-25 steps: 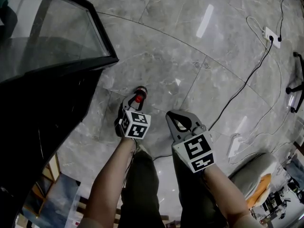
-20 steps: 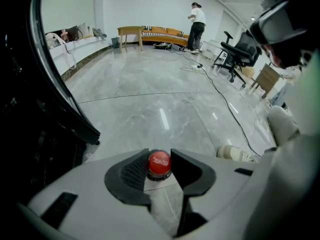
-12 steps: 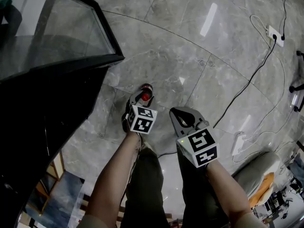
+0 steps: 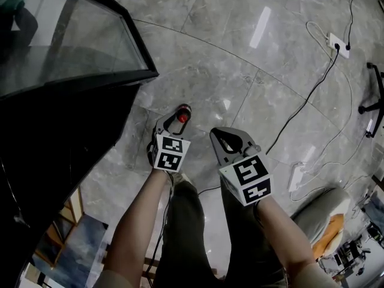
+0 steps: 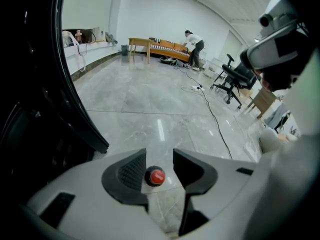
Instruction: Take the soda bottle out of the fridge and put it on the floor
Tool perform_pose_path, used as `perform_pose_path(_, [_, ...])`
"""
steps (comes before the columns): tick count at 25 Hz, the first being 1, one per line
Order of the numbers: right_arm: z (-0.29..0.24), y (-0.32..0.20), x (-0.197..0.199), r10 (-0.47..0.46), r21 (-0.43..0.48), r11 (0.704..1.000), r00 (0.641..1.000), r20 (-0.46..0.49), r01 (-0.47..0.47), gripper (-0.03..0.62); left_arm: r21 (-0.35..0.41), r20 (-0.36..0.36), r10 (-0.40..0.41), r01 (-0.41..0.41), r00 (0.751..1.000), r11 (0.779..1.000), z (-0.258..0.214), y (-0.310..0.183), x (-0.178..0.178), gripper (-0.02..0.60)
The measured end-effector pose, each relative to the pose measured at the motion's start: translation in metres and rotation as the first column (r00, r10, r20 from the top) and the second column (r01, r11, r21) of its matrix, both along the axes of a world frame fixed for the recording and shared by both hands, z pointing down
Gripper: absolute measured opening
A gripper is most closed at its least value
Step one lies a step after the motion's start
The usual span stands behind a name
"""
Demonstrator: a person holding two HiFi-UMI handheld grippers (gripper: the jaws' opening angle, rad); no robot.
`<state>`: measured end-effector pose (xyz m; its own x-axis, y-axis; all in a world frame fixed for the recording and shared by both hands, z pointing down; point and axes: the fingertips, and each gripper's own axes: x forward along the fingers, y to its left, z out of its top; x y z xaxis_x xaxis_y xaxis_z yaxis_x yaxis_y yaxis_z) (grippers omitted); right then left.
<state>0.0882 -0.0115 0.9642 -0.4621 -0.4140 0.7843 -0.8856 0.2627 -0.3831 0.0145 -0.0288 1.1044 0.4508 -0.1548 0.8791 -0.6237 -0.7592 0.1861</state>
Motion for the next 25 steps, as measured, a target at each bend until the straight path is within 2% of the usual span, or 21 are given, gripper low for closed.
perform_pose_path(3, [-0.037, -0.009, 0.002, 0.004, 0.040, 0.999, 1.000, 0.000, -0.004, -0.003, 0.046, -0.006, -0.003, 0.003, 1.000, 0.999, -0.035, -0.011, -0.005, 0.129])
perform_pose_path(7, [-0.091, -0.025, 0.008, -0.009, 0.105, 0.994, 1.000, -0.026, 0.012, -0.005, 0.106, -0.012, -0.007, 0.009, 1.000, 0.994, -0.089, -0.027, -0.016, 0.115])
perform_pose_path(12, [-0.157, -0.043, 0.007, -0.007, 0.161, 0.987, 1.000, 0.017, 0.004, -0.004, 0.150, -0.036, -0.067, 0.072, 0.997, 0.986, -0.165, -0.049, -0.036, 0.075])
perform_pose_path(16, [-0.211, -0.056, 0.003, -0.025, 0.222, 0.975, 1.000, 0.005, 0.023, -0.005, 0.222, -0.073, -0.085, 0.099, 0.994, 0.970, -0.235, -0.067, -0.045, 0.043])
perform_pose_path(21, [-0.284, -0.066, -0.001, 0.007, 0.279, 0.960, 1.000, 0.019, -0.012, -0.004, 0.276, -0.114, -0.105, 0.133, 0.988, 0.952, -0.331, -0.072, -0.051, 0.026])
perform_pose_path(25, [-0.345, -0.074, 0.001, 0.025, 0.339, 0.940, 1.000, 0.018, -0.030, -0.003, 0.316, -0.180, -0.127, 0.179, 0.975, 0.932, -0.408, -0.074, -0.051, 0.025])
